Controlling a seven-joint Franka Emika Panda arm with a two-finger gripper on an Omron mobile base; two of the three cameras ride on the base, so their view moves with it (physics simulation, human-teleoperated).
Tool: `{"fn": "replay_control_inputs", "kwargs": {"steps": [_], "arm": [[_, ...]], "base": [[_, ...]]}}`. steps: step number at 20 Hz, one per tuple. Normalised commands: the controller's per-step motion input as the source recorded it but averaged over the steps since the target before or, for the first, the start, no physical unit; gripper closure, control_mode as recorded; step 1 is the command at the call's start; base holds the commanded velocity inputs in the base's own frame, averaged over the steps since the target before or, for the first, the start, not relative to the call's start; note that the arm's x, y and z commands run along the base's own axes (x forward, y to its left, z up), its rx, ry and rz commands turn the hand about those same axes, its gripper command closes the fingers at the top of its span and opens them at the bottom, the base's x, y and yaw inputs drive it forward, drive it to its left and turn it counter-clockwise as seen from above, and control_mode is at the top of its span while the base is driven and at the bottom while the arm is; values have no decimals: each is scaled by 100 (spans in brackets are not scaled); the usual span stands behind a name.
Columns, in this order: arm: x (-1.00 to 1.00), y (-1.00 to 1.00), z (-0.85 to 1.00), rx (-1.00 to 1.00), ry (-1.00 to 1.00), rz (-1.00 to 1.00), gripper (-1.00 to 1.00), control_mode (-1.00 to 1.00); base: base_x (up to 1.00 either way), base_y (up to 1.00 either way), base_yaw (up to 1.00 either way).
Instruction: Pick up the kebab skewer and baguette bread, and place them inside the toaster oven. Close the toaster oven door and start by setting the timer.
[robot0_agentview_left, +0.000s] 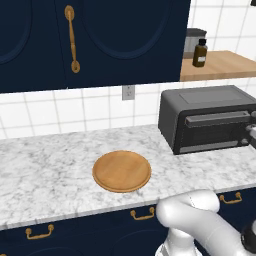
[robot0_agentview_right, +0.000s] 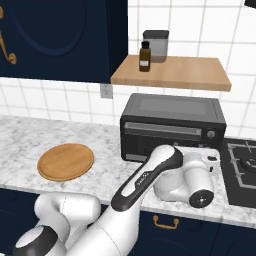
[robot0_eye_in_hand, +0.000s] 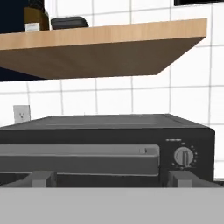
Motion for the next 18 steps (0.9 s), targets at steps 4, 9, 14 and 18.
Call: {"fn": "replay_control_inputs", "kwargs": {"steps": [4, 9, 14, 18], "arm": [[2, -41, -6, 0, -19, 0, -100, -100], [19, -18, -10, 0, -14, 0, -100, -100], [46, -3, -1, 0, -2, -4, -100, -100], [39, -34, 0, 0, 0, -3, -100, -100]], "base": [[0, 0, 0], [0, 0, 0], [0, 0, 0], [0, 0, 0]]}}
